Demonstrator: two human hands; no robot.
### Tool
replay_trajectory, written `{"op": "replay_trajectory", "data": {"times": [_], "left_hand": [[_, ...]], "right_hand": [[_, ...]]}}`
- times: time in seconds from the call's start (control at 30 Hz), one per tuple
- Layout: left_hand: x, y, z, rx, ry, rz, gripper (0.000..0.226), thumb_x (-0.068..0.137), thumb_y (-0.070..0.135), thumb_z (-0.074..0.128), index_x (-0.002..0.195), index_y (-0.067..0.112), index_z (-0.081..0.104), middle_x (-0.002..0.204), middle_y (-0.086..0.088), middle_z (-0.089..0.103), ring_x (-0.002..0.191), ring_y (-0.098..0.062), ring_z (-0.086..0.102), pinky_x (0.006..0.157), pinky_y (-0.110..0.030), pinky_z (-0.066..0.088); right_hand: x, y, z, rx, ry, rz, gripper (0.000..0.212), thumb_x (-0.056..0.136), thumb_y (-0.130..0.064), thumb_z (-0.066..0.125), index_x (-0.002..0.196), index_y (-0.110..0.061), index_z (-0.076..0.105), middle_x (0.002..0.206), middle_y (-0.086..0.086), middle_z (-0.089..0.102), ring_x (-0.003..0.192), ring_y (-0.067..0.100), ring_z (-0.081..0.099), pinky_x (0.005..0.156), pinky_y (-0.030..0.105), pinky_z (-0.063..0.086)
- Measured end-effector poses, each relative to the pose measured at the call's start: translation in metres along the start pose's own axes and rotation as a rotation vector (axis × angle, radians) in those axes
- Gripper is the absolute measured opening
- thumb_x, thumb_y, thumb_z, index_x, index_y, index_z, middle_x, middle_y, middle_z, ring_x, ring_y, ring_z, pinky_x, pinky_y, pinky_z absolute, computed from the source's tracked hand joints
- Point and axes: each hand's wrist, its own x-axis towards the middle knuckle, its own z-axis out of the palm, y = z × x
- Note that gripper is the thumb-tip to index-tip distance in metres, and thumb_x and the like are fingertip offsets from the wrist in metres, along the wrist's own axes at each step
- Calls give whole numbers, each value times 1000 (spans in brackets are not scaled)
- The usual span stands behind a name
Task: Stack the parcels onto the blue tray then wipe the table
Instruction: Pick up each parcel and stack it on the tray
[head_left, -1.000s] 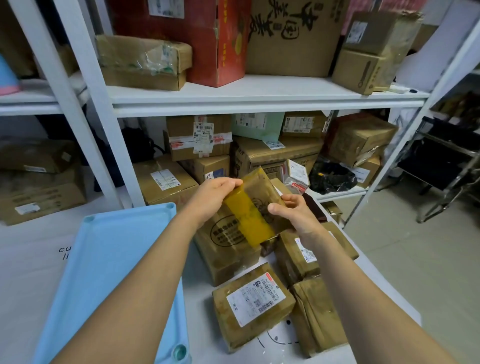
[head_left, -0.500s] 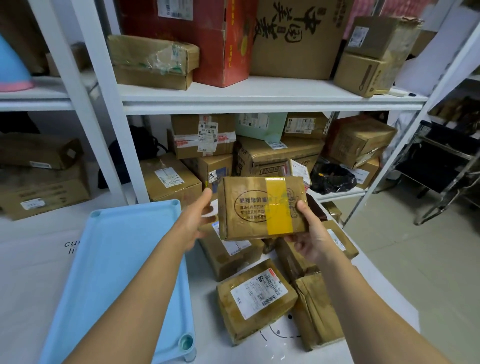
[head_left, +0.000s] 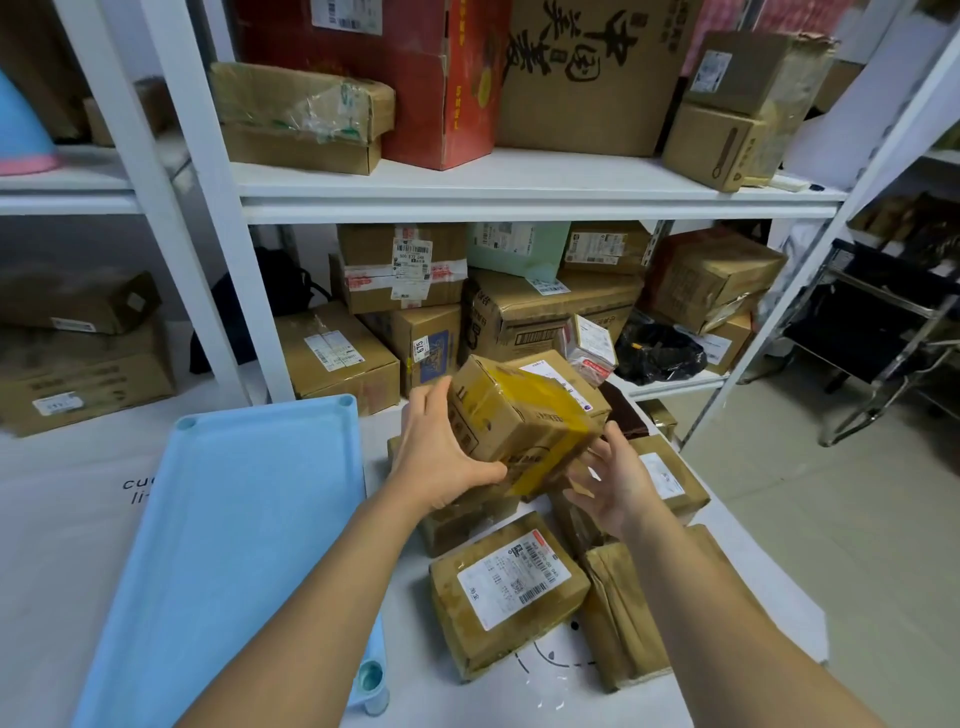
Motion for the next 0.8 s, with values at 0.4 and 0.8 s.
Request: {"op": "replay_trajectory", "data": {"times": [0.4,0.8], "left_hand": [[11,29,-19,-143,-99,-14,81,81,56,60,147,28,23,142,3,25,135,-15,22,110,-39,25],[18,30,-32,-784,-99,-137,30,97,29,48,123,24,61,119,-1,65,108,-16,56,96,-40,47]], "right_hand": [[8,-5,-3,-31,-23,1,56,92,-62,38,123,-19,56,113,4,61,109,24,55,105,48,35],[12,-5,-1,-96,-16,134,43,92,-54,49,94,-13,60,96,11,60,88,26,61,67,37,51]]}}
